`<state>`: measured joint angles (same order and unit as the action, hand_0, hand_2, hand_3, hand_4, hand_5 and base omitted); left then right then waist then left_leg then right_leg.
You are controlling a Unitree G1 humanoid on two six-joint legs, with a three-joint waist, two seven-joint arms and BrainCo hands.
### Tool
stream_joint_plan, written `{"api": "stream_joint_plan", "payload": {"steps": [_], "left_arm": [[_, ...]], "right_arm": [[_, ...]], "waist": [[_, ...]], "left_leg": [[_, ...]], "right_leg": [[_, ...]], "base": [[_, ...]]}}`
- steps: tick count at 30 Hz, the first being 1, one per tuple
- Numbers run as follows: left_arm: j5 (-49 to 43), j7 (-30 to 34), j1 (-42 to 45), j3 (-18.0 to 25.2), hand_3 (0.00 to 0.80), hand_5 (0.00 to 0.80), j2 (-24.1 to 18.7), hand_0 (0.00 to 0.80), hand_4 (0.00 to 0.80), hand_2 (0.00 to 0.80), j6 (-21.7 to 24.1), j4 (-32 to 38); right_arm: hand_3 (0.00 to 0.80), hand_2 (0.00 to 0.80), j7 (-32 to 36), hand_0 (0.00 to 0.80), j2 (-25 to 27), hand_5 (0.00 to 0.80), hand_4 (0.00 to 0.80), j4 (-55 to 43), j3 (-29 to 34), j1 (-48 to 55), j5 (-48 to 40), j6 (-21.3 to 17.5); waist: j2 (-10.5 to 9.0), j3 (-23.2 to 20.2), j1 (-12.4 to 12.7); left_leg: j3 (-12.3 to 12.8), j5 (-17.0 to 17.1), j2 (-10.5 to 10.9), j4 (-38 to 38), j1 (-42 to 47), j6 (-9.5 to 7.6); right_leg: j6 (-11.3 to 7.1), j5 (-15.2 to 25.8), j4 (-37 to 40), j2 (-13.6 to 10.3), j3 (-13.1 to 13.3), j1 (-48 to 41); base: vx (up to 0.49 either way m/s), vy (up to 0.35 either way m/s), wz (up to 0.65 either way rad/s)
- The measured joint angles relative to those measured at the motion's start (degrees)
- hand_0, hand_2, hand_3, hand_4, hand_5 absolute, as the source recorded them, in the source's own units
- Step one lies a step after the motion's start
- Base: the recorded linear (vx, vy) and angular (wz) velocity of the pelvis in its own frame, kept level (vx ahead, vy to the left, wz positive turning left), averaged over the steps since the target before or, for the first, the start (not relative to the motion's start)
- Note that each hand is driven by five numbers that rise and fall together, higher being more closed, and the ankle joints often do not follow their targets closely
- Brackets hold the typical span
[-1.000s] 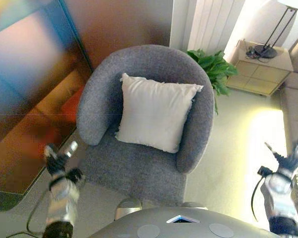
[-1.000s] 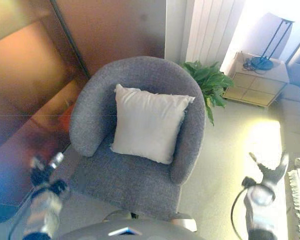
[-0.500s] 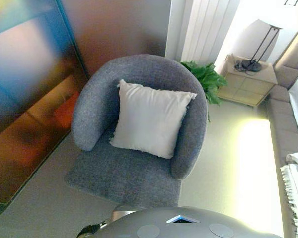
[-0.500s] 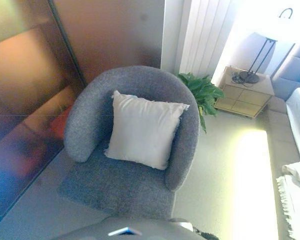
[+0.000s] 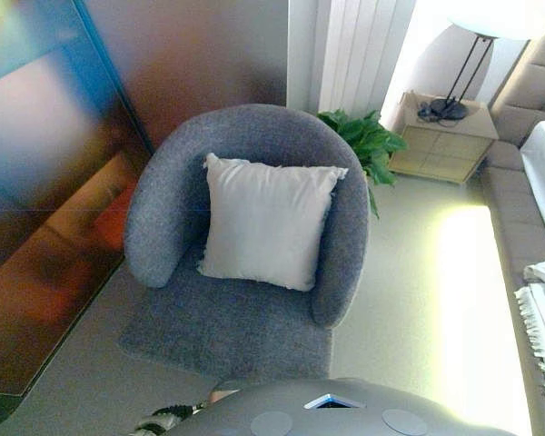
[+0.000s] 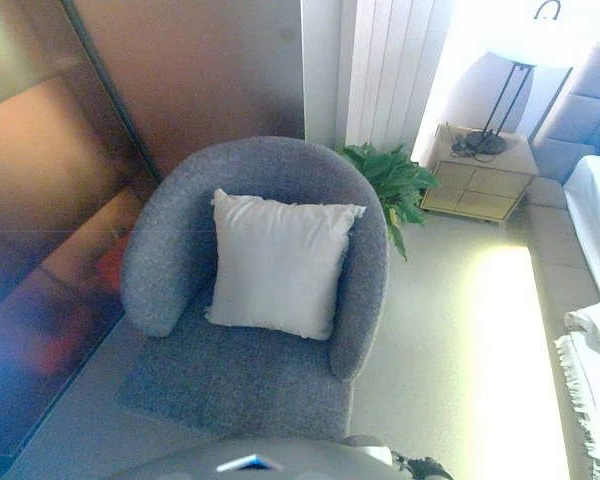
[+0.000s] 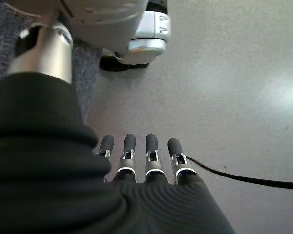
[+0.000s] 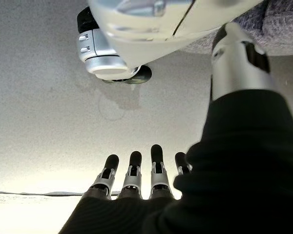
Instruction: Pick up the cushion and take it to the sofa
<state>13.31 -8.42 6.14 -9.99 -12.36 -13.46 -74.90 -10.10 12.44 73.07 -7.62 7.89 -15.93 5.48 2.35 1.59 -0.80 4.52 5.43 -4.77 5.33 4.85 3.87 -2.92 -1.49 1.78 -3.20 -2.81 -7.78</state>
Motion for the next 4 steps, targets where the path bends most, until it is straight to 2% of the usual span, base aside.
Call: {"api": "stream_joint_plan", "payload": {"steps": [4], "left_arm": [[-0.01, 0.23, -0.07, 0.05, 0.000, 0.000, -0.01, 0.000, 0.000, 0.000, -1.85, 0.04]], "right_arm": [[0.000, 0.000, 1.07, 0.000, 0.72, 0.000, 0.000, 0.39, 0.13, -0.30, 0.01, 1.14]], "waist": [[0.43, 0.19, -0.01]], "left_leg": [[-0.06, -0.10, 0.03, -0.01, -0.08, 0.10]], "right_leg": [[-0.03, 0.06, 0.63, 0.02, -0.02, -0.21]], "base": [[-0.008, -0.001, 0.00]]}}
